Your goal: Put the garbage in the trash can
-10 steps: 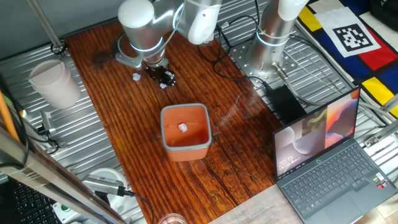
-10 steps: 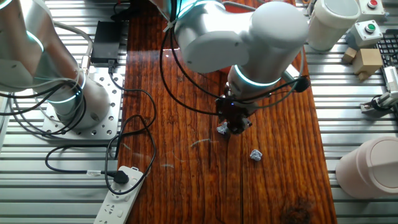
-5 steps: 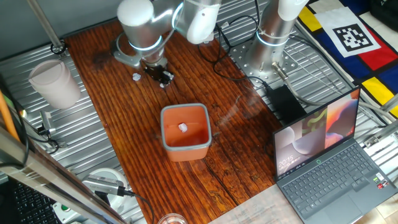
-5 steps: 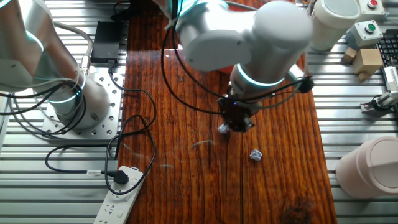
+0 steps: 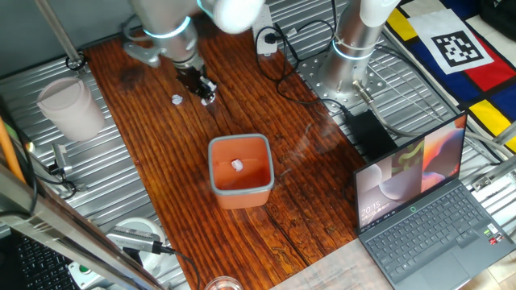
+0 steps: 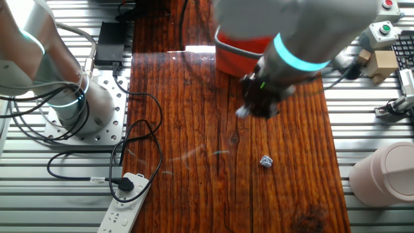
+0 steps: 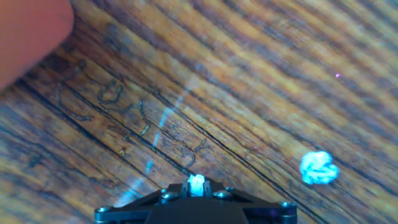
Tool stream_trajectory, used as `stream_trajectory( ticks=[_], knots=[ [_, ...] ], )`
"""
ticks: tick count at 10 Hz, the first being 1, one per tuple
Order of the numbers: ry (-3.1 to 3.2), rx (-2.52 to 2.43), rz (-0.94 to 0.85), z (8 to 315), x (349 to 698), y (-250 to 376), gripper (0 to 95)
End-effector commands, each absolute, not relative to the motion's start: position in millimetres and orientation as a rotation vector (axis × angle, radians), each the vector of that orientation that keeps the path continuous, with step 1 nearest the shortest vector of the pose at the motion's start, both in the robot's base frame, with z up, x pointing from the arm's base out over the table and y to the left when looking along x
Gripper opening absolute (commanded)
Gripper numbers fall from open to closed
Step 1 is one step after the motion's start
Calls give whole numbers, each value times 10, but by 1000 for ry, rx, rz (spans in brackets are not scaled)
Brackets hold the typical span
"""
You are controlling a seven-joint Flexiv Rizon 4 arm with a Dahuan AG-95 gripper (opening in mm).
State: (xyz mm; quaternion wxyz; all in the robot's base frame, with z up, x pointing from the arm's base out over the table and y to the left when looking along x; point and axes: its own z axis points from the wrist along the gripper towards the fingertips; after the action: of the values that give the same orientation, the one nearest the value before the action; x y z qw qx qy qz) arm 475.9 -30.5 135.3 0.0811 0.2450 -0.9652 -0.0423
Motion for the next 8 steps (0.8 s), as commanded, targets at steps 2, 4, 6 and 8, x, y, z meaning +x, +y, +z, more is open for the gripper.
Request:
stream_trajectory(
  ticks=[2,4,6,8],
  knots=[
    [-2913,545,-157,1996,4955,619,0],
    [-2929,463,-160,2037,5025,893,0],
    [-2945,391,-205,2011,5077,1038,0],
    [-2971,255,-312,1894,5140,1243,0]
  ],
)
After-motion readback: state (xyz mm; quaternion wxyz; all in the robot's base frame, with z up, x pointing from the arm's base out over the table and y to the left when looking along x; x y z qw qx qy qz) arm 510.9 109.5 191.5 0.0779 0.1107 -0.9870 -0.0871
